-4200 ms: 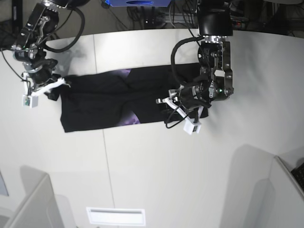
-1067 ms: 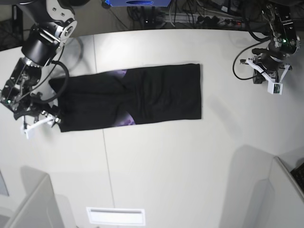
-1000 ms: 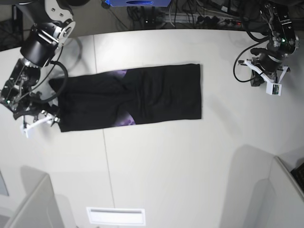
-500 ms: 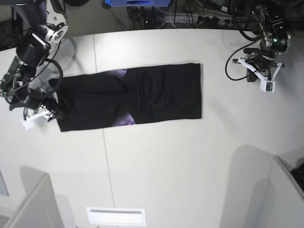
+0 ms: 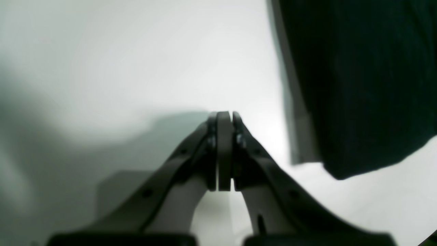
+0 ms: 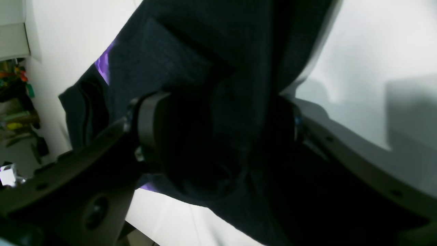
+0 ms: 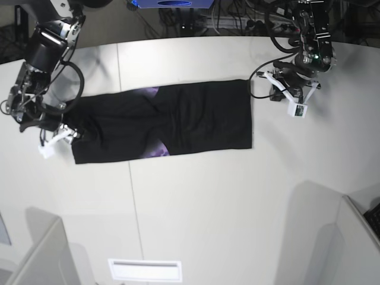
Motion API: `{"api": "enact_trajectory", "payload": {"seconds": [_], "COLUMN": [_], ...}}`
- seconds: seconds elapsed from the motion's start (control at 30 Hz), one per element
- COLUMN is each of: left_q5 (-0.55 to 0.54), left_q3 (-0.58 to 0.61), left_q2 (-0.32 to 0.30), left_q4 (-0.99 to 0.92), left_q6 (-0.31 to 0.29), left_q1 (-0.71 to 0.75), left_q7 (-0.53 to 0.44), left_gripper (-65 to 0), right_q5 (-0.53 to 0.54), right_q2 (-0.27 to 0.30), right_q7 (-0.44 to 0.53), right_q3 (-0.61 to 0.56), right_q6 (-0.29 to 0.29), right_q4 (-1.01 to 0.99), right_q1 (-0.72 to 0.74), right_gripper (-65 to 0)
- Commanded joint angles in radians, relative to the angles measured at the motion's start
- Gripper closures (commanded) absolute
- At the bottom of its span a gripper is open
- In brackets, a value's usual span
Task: Fold the T-shirt properly
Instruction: 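Grasp the strip's other end with the right gripper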
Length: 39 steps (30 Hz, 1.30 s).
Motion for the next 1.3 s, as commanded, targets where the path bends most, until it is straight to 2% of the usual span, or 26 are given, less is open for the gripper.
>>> {"api": "enact_trajectory", "payload": {"seconds": [0.0, 0.27, 0.43, 0.57, 0.8, 0.87, 0.9, 1.07, 1.13, 1.27], "left_q5": [-0.007, -0.007, -0.007, -0.007, -0.007, -0.007, -0.007, -0.007, -0.007, -0.007], "left_q3": [-0.004, -0.004, -0.004, -0.004, -0.004, 0.020, 0.036, 0.128, 0.159, 0.218], "left_q2": [-0.009, 0.002, 0.002, -0.003, 0.005, 0.012, 0.014, 0.015, 0.015, 0.019], "left_q4": [0.006, -0.043, -0.041, -0.041, -0.041, -0.043, -0.044, -0.070, -0.080, -0.107], "left_q6": [-0.003, -0.003, -0.003, -0.003, -0.003, -0.003, 0.000, 0.106, 0.125, 0.134], "left_q1": [-0.014, -0.052, -0.052, -0.052, -0.055, -0.074, -0.078, -0.105, -0.118, -0.151], "left_q7": [-0.020, -0.018, -0.018, -0.018, -0.018, -0.018, -0.018, -0.024, -0.024, -0.024], "left_gripper": [0.0, 0.0, 0.0, 0.0, 0.0, 0.0, 0.0, 0.0, 0.0, 0.0], "right_q5": [-0.067, -0.075, -0.073, -0.075, -0.084, -0.119, -0.145, -0.248, -0.257, -0.259], "right_q2": [-0.002, -0.015, -0.018, -0.018, -0.011, -0.014, -0.017, -0.021, -0.021, -0.020], "right_q7": [-0.054, -0.085, -0.072, -0.037, -0.037, -0.036, -0.028, 0.014, 0.026, 0.032], "right_q3": [-0.007, -0.012, -0.116, -0.119, -0.123, -0.123, -0.123, -0.123, -0.123, -0.123], "right_q6": [-0.007, -0.007, -0.007, -0.015, -0.015, -0.015, -0.015, -0.015, -0.015, -0.015], "right_q4": [-0.005, -0.005, -0.011, -0.012, -0.011, -0.011, -0.011, -0.011, -0.011, -0.003], "right_q1": [-0.008, -0.013, -0.013, -0.013, -0.013, -0.013, -0.013, -0.011, -0.011, -0.008], "right_gripper": [-39.2, -39.0, -39.0, -38.9, -38.7, -34.2, -30.0, -7.8, -0.8, 0.0]}}
